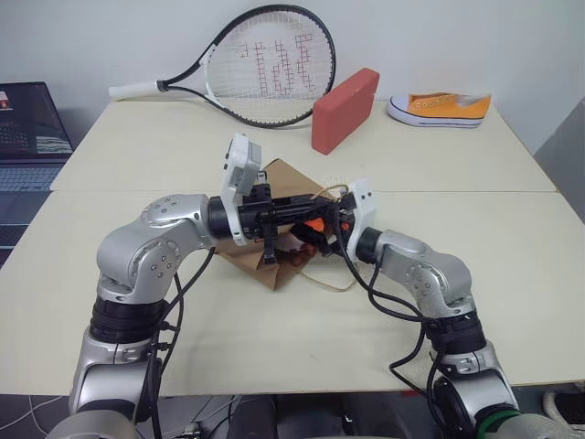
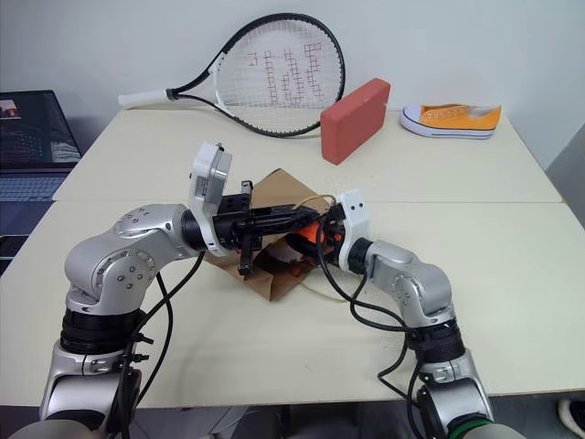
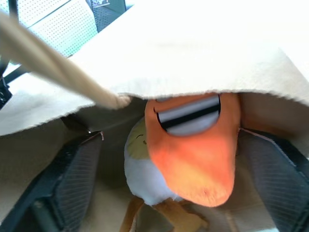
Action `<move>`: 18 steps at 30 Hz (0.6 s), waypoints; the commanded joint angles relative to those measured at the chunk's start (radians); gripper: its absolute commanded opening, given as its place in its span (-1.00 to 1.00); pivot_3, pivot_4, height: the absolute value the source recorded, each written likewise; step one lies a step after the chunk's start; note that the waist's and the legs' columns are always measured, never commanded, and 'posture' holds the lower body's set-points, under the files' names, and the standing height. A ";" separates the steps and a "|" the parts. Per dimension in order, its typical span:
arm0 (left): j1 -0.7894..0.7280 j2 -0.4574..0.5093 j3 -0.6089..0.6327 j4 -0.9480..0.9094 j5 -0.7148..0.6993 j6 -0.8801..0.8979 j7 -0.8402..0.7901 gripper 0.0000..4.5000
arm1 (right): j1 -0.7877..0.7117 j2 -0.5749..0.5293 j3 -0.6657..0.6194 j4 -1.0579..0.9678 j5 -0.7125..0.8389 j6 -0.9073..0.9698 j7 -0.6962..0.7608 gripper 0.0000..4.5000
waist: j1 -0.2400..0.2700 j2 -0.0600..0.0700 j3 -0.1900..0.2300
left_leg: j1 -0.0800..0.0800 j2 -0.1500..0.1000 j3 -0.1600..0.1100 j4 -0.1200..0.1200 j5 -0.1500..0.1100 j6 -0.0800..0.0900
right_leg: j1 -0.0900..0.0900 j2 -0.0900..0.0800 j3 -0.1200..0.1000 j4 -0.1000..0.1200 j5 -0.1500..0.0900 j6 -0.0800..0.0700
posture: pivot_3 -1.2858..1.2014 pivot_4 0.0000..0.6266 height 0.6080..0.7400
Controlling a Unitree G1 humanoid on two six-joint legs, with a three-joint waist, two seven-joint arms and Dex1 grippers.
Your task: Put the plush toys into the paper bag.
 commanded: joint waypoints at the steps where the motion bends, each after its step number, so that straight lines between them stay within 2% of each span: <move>1: -0.011 0.007 0.022 -0.010 -0.001 -0.016 0.006 -1.00 | 0.005 -0.031 0.002 -0.082 0.020 0.015 0.033 0.99 | 0.000 0.000 0.000 | 0.000 0.000 0.000 0.000 0.000 0.000 | 0.000 0.000 0.000 0.000 0.000 0.000 | 0.03 -0.52 1.00; 8: -0.011 0.002 0.022 -0.002 0.009 -0.026 0.017 -1.00 | 0.020 -0.118 -0.010 -0.167 0.044 0.069 0.083 0.99 | 0.000 0.000 0.000 | 0.000 0.000 0.000 0.000 0.000 0.000 | 0.000 0.000 0.000 0.000 0.000 0.000 | 0.03 -0.52 1.00; 18: -0.015 0.000 0.024 0.010 0.019 -0.035 0.025 -1.00 | 0.073 -0.305 -0.069 -0.324 0.164 0.165 0.190 0.99 | 0.000 0.000 0.000 | 0.000 0.000 0.000 0.000 0.000 0.000 | 0.000 0.000 0.000 0.000 -0.001 -0.002 | 0.03 -0.52 1.00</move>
